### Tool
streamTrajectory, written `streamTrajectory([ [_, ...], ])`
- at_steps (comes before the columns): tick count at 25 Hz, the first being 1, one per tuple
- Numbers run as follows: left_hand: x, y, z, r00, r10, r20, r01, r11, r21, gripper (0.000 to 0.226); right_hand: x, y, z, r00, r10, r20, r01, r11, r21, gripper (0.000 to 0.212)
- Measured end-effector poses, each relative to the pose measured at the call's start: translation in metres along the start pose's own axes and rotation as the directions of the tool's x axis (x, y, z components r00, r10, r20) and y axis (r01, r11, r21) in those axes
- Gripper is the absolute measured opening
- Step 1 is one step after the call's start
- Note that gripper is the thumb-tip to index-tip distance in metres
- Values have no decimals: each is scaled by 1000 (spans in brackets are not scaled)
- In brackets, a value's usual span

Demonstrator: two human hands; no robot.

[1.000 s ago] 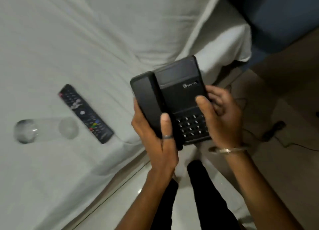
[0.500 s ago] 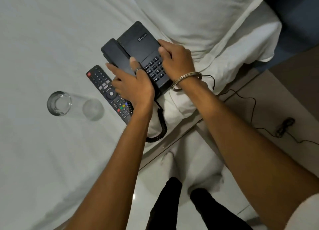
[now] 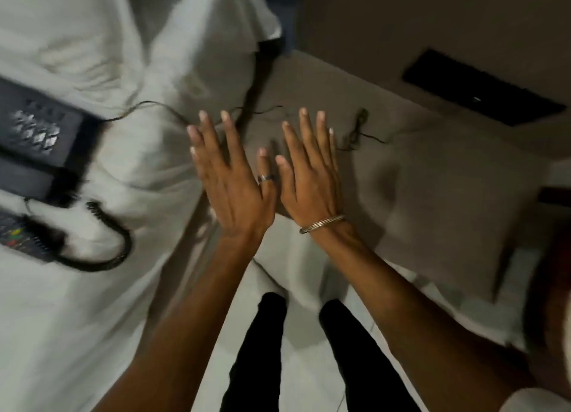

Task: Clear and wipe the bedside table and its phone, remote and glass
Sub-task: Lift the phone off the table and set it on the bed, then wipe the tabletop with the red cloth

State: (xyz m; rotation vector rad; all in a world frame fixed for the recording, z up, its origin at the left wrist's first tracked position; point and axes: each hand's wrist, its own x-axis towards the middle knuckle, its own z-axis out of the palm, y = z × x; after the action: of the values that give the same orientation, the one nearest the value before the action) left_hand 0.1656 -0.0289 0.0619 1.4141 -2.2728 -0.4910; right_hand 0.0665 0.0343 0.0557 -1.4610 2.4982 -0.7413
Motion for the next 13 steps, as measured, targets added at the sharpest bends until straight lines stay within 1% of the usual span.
streamTrajectory([
  [1,-15,30,23,990,103,101,-103,995,-6,71,-19,38,-16,995,94,-21,-95,994,-52,53],
  [3,-40,82,62,921,290,259,-291,956,-35,73,-53,98,-47,963,262,-63,-268,953,-139,56],
  [5,-54,118,89,842,404,358,-413,909,-53,73,-80,137,-71,921,379,-88,-389,902,-187,58],
  [7,-76,166,118,719,531,449,-551,829,-97,72,-117,187,-105,840,513,-176,-541,814,-212,59],
  [10,-95,209,142,585,617,526,-659,740,-135,72,-167,250,-150,718,608,-338,-691,678,-250,59],
  [11,-98,217,149,548,634,546,-690,711,-133,72,-181,270,-164,661,641,-390,-747,610,-265,60],
  [12,-102,223,155,515,646,564,-721,682,-123,72,-192,290,-177,588,678,-440,-807,527,-266,62],
  [13,-105,227,161,490,655,575,-745,657,-114,71,-202,309,-188,497,727,-473,-867,430,-250,65],
])
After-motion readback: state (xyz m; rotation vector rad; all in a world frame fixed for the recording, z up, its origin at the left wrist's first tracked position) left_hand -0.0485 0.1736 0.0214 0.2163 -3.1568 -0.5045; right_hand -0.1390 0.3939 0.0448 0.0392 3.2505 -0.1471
